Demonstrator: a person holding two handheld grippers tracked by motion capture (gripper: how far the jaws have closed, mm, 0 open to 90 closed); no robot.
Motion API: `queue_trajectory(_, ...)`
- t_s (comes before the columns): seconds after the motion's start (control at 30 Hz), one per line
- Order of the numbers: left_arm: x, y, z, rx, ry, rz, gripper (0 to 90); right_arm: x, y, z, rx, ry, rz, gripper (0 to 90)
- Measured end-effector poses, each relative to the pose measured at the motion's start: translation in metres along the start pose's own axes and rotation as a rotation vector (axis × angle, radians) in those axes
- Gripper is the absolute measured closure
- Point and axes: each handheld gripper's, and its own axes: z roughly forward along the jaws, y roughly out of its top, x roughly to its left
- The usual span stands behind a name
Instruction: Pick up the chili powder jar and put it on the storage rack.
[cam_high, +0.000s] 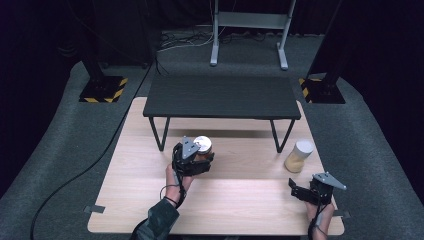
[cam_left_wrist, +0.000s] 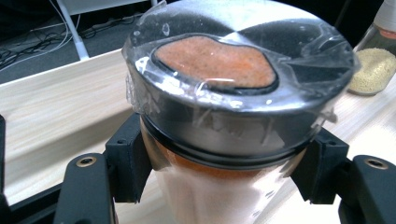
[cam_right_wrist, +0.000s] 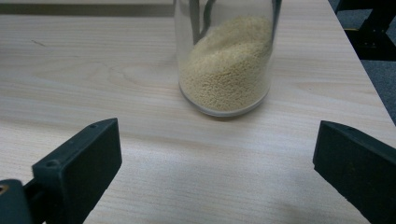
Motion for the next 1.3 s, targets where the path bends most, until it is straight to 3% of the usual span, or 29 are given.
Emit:
queue_trajectory(0.4, 0.012, 0.016, 0.0, 0.012, -0.028, -0.007, 31.3, -0.001, 0.0, 0.0, 0.0, 0.003, 0.002, 0.0)
queue_trajectory(0.87, 0.017, 0.039, 0.005, 0.029, -0.042, 0.029, 31.3, -0.002, 0.0, 0.0, -0.001, 0.009, 0.009, 0.0)
queue_trajectory(1.3, 0.023, 0.051, 0.007, 0.034, -0.048, 0.026, 31.3, -0.003, 0.0, 0.0, -0.002, 0.011, 0.012, 0.1)
